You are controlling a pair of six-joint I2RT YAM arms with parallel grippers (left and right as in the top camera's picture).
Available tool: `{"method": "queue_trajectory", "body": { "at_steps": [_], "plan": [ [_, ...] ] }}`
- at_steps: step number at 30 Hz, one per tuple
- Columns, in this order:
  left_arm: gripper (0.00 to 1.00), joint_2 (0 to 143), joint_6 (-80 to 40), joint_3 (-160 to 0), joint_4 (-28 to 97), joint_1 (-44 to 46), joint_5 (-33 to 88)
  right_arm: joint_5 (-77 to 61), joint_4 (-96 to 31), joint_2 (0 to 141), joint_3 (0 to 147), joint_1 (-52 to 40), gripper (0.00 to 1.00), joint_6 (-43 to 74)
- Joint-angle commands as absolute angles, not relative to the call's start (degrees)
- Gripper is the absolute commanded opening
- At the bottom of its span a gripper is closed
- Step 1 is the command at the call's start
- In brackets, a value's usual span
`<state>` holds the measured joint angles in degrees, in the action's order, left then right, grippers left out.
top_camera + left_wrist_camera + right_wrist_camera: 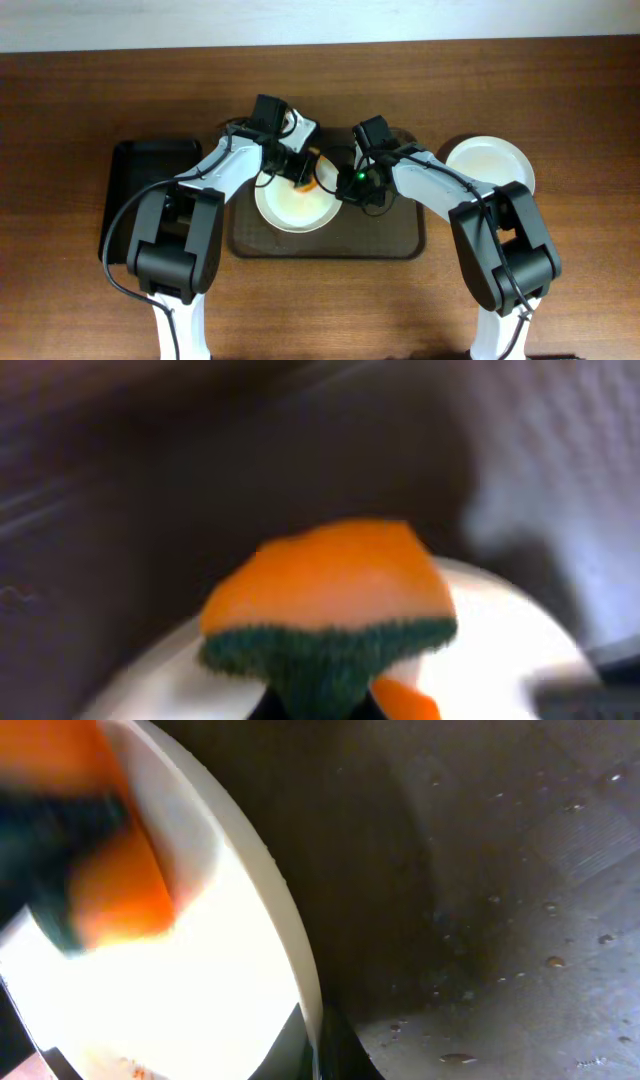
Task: Clean dirty plates on tray and stack at the side
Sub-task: 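Scrub the third plate with the sponge in the left gripper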
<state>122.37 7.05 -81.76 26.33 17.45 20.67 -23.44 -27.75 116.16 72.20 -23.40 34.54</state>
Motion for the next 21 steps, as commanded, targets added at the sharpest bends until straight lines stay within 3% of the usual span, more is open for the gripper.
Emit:
{"method": "queue_trajectory", "body": {
  "at_steps": [1, 3, 7, 11, 13, 18, 20, 21],
  "plan": [
    [0.0, 125.9, -0.1, -79.7, 21.9, 17.1, -7.7, -25.1, -27.8, 118.6, 71.2, -24.4, 0.04, 34.7],
    [0.0, 125.9, -5.0, -79.7, 28.6, 17.1, -16.6, -25.0, -27.8, 118.6, 71.2, -24.4, 0.04, 34.4],
    [0.0, 125.9, -7.2, -79.8, 46.1, 17.0, -14.6, -25.1, -27.8, 118.6, 71.2, -24.4, 0.04, 34.5],
    [0.0, 125.9, 16.7, -79.7, 56.9, 16.7, 19.9, -25.1, -27.8, 118.6, 71.2, -24.4, 0.04, 34.5],
    [0.0, 125.9, 21.1, -79.7, 56.9, 16.7, 26.4, -25.1, -27.8, 118.6, 71.2, -24.4, 0.04, 34.5],
    [0.0, 125.9, 5.2, -79.7, 37.5, 16.4, 14.7, -25.1, -28.1, 118.6, 71.2, -24.4, 0.04, 34.5],
    [0.0, 125.9, -0.2, -79.7, 28.7, 16.4, 3.6, -25.1, -28.1, 118.6, 71.2, -24.4, 0.04, 34.5],
    [0.0, 125.9, -6.3, -79.8, 28.5, 16.4, -8.3, -25.0, -28.1, 118.6, 71.2, -24.4, 0.04, 34.3]
  ]
}}
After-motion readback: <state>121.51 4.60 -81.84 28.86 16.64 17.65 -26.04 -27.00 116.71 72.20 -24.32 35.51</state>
